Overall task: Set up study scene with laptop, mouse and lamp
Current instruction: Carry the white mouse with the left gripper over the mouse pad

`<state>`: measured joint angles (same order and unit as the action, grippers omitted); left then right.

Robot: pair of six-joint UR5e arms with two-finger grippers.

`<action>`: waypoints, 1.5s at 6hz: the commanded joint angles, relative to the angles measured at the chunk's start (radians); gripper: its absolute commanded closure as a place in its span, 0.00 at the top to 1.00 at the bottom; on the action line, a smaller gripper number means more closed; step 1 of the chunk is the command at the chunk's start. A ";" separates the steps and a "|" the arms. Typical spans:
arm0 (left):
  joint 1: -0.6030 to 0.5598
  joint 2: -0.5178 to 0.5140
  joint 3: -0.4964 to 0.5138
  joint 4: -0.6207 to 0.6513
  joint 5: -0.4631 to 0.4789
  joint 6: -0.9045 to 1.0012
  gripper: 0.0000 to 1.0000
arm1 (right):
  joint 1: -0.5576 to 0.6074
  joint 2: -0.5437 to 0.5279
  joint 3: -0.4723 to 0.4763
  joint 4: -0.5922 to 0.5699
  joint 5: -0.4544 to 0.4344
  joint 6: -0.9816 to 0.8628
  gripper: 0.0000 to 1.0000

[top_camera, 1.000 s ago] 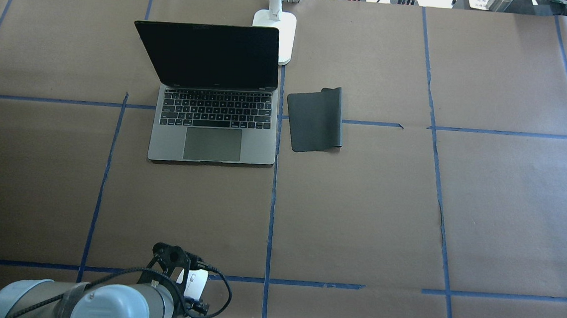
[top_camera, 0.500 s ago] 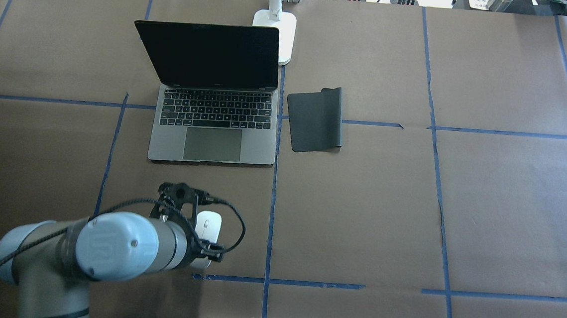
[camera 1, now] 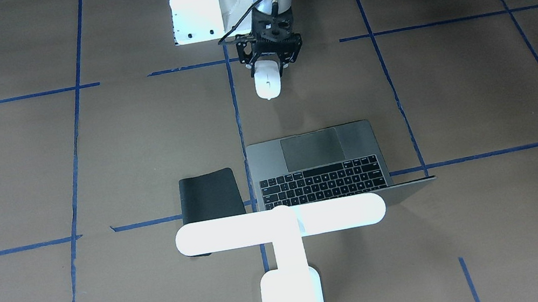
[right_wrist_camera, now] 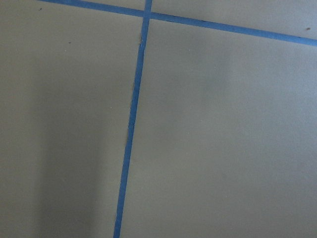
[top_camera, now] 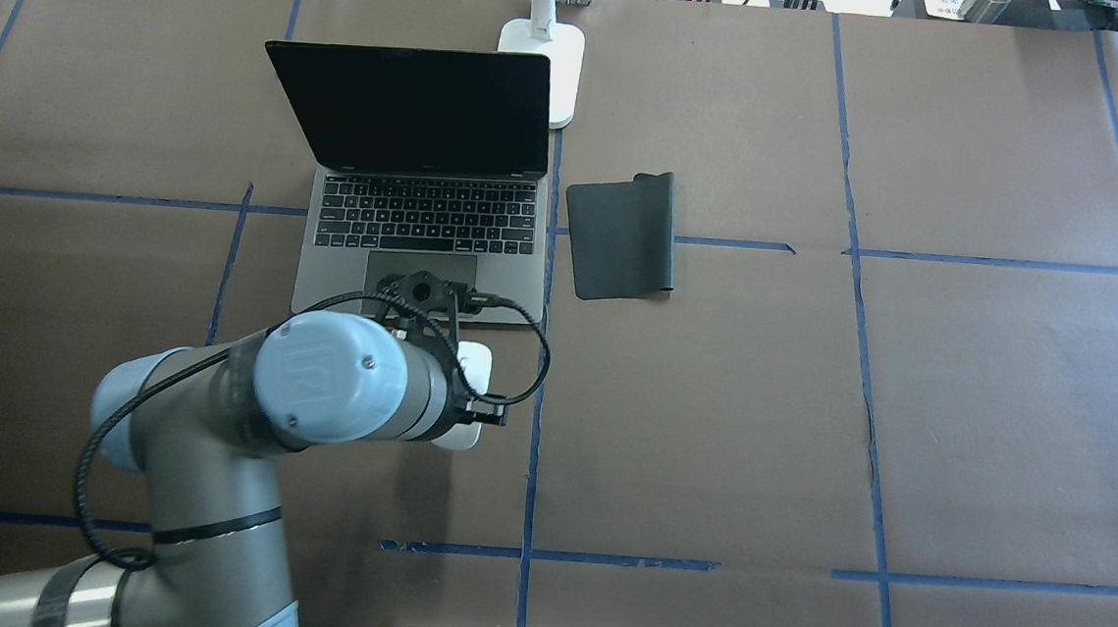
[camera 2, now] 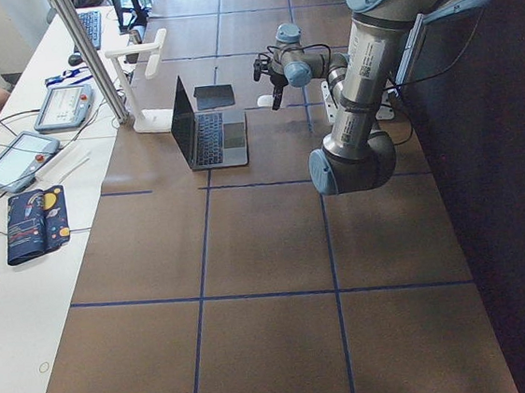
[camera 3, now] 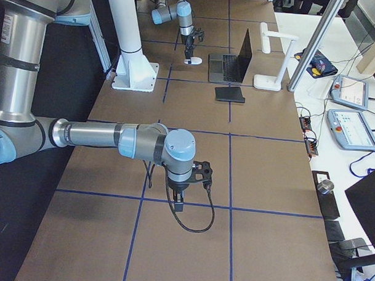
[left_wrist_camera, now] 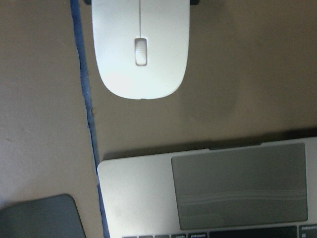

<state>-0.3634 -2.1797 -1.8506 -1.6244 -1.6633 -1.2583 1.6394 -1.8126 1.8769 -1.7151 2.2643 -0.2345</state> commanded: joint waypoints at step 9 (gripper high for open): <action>-0.180 -0.675 1.044 -0.302 -0.107 -0.074 0.28 | -0.004 0.022 -0.019 0.000 0.017 0.023 1.00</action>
<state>-0.5362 -2.8443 -0.8368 -1.9077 -1.7444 -1.3643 1.6352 -1.7902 1.8600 -1.7150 2.2802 -0.2117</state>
